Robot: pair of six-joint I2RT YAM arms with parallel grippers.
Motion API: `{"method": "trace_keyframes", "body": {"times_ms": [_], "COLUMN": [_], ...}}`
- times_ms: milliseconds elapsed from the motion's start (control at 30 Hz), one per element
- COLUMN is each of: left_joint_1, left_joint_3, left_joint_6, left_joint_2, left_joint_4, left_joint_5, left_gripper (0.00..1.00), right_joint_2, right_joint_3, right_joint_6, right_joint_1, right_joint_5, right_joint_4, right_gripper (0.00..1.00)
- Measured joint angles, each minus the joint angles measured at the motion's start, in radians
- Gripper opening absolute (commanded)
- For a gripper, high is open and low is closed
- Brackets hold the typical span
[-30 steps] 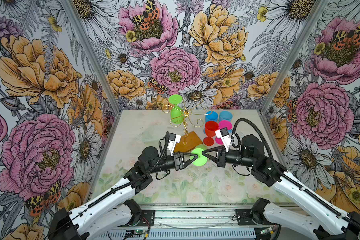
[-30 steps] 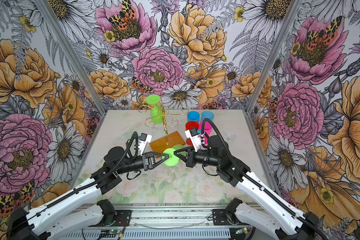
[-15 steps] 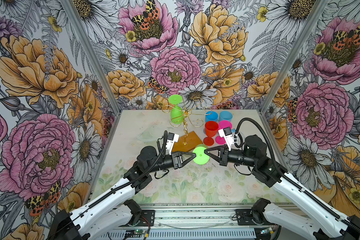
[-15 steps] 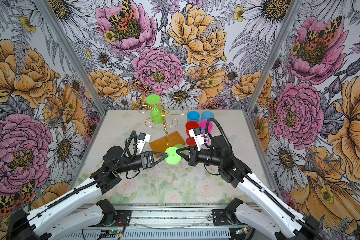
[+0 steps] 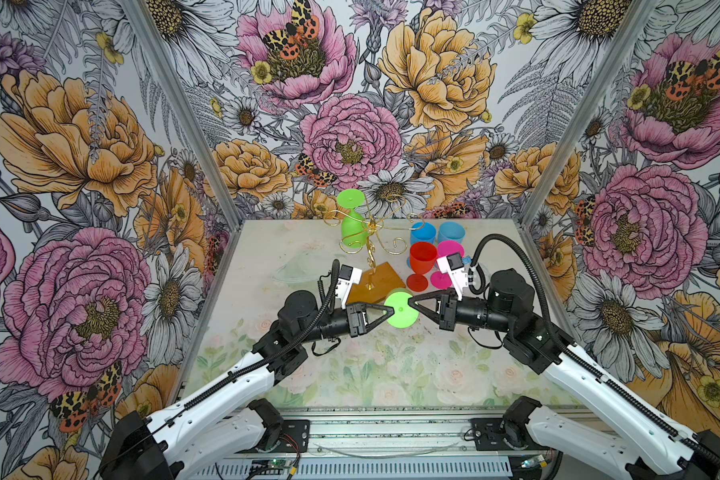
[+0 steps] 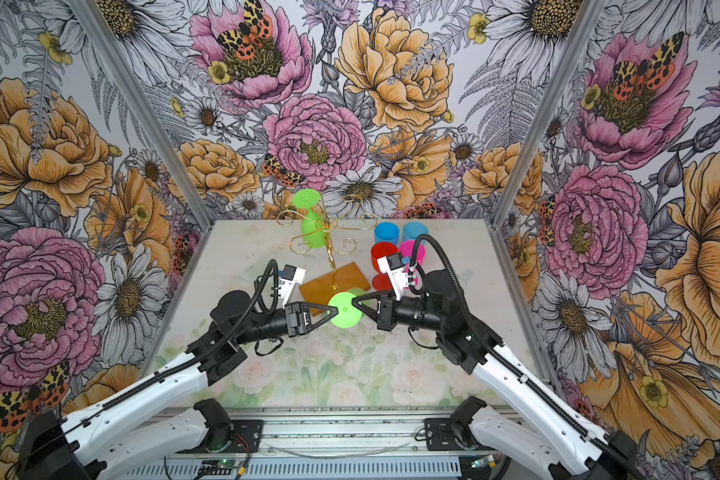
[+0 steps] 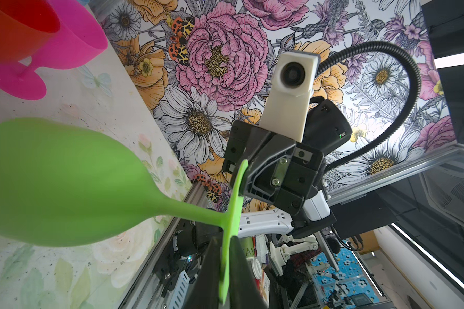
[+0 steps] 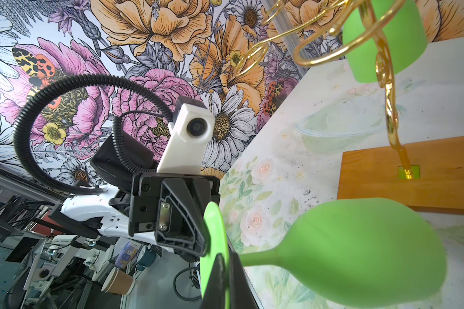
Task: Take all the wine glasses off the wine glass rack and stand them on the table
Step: 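Close the left gripper on the green glass foot while the right gripper holds it, then open the right gripper and withdraw while the left gripper pulls the glass nearer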
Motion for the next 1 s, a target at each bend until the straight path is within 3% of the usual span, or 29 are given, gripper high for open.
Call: {"method": "trace_keyframes", "body": {"times_ms": [100,367,467,733,867,1000], "left_joint_1": [0.001,0.009,0.011,-0.037,-0.107,-0.238], "left_joint_3": [0.0,0.0,0.02,0.214,0.232,0.232], "left_joint_6": [0.001,0.005,0.06,0.378,0.557,0.78], "left_joint_2": [0.001,0.002,0.002,0.007,0.0,-0.021], "left_joint_4": [0.007,0.006,-0.075,-0.458,-0.555,-0.636], "left_joint_5": [0.008,0.039,0.045,-0.046,-0.121,-0.256], "left_gripper": [0.04,0.0,0.0,0.0,0.0,0.0], "right_joint_2": [0.001,-0.01,-0.033,-0.005,0.054,0.119], "right_joint_3": [-0.004,-0.019,-0.019,0.033,0.116,0.183], "right_joint_6": [0.005,0.007,0.015,0.047,0.021,0.003], "right_joint_1": [-0.005,-0.054,-0.095,-0.22,-0.251,-0.274], "right_joint_5": [-0.001,-0.016,-0.016,0.022,0.048,0.03], "right_joint_4": [0.002,-0.005,-0.02,-0.231,-0.382,-0.457], "right_gripper": [0.21,0.49,0.55,0.75,0.78,0.79]}}
